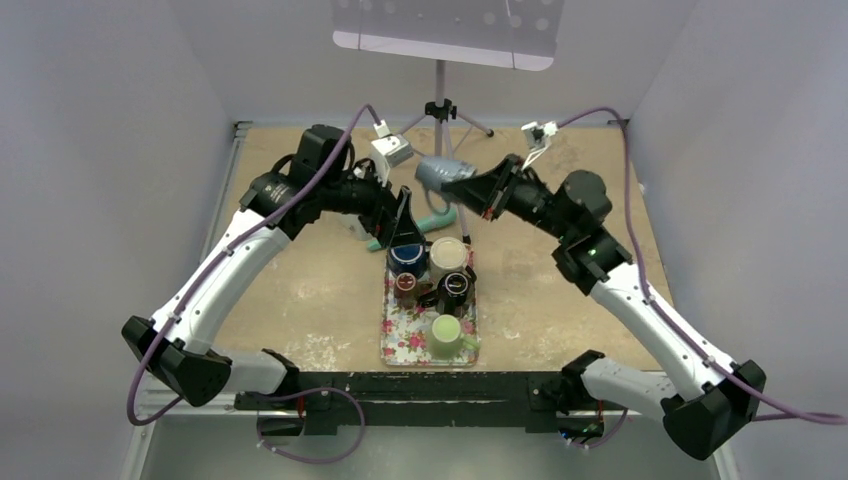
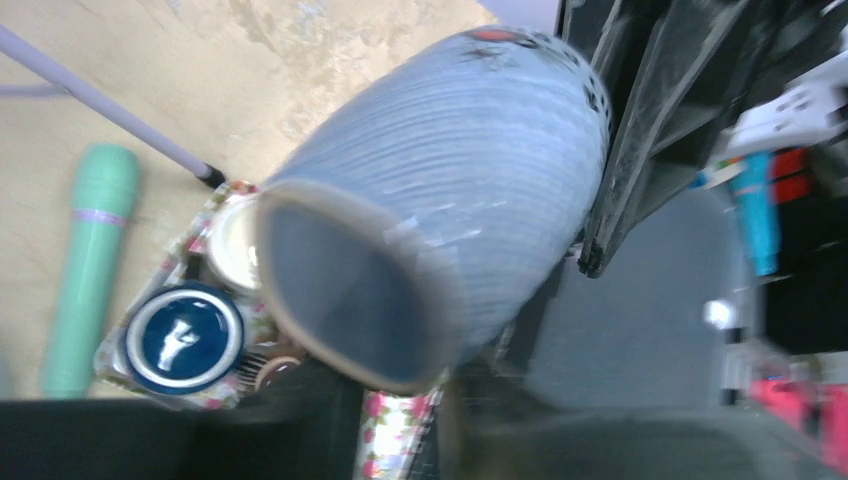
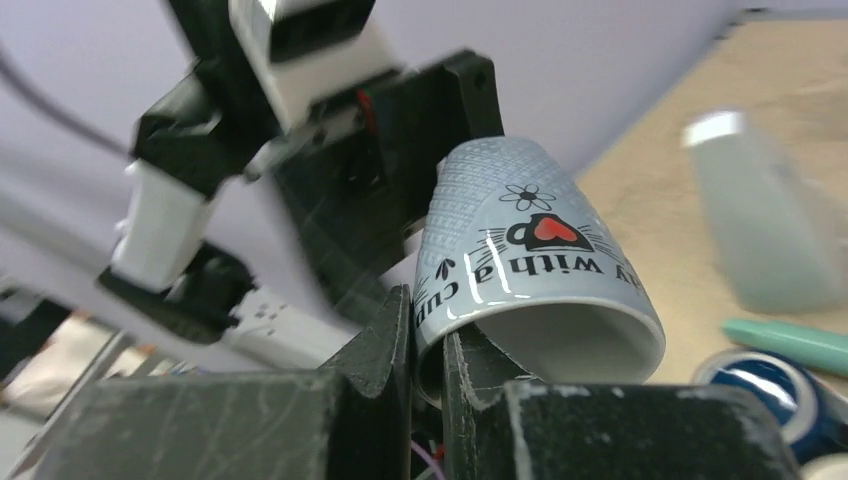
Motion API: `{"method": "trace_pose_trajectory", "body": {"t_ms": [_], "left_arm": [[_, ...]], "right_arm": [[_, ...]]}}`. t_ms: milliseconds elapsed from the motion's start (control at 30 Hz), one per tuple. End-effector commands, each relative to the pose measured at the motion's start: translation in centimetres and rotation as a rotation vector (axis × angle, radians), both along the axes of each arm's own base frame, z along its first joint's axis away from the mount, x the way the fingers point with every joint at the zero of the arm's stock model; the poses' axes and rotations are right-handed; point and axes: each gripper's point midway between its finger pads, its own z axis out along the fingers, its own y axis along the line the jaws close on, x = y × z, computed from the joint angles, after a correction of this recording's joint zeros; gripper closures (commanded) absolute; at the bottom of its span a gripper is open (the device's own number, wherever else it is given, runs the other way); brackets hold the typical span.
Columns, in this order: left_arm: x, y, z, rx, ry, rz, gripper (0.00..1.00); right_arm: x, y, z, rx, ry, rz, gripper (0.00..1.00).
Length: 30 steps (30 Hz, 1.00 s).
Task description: Turn the mug right side up
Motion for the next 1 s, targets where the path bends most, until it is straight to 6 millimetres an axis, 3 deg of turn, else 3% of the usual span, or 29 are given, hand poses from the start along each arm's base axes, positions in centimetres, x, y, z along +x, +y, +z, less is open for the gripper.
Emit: {"method": "trace_pose_trajectory", "body": {"t_ms": [0, 200, 300, 367, 467, 633, 800, 967], "left_arm": [[0.8, 3.6, -3.2, 0.206, -0.096, 0.091, 0.0], [1.6, 7.9, -5.2, 0.415, -0.178, 0.181, 0.0], [1.0, 9.3, -6.9, 0.502, -0.138, 0.182, 0.0], [0.5, 9.8, -7.9, 0.532, -0.106, 0.176, 0.0], [-0.1, 10.2, -9.1, 0.559, -0.077, 0.164, 0.0], [-1.1, 11.1, -10.3, 0.585, -0.077, 0.154, 0.0], [-1.5, 11.6, -10.9, 0.601, -0.083, 0.152, 0.0], [-1.6, 11.8, -11.4, 0.612, -0.079, 0.144, 0.0]], "right_arm": [[6.6, -8.4, -1.1, -0.283, 0.043, -0.475, 1.0], [9.6, -16.7, -9.4, -0.757, 0.216, -0.707, 1.0], [12.1, -21.4, -13.3, -0.949, 0.334, -0.793, 1.0], [14.4, -23.7, -14.9, -1.023, 0.384, -0.836, 1.0], [18.7, -25.3, -17.2, -1.1, 0.446, -0.821, 1.0], [22.9, -27.6, -22.9, -1.294, 0.62, -0.781, 1.0], [26.9, -26.8, -25.0, -1.288, 0.634, -0.747, 1.0], [29.1, -25.9, -27.5, -1.303, 0.66, -0.672, 1.0]]}}
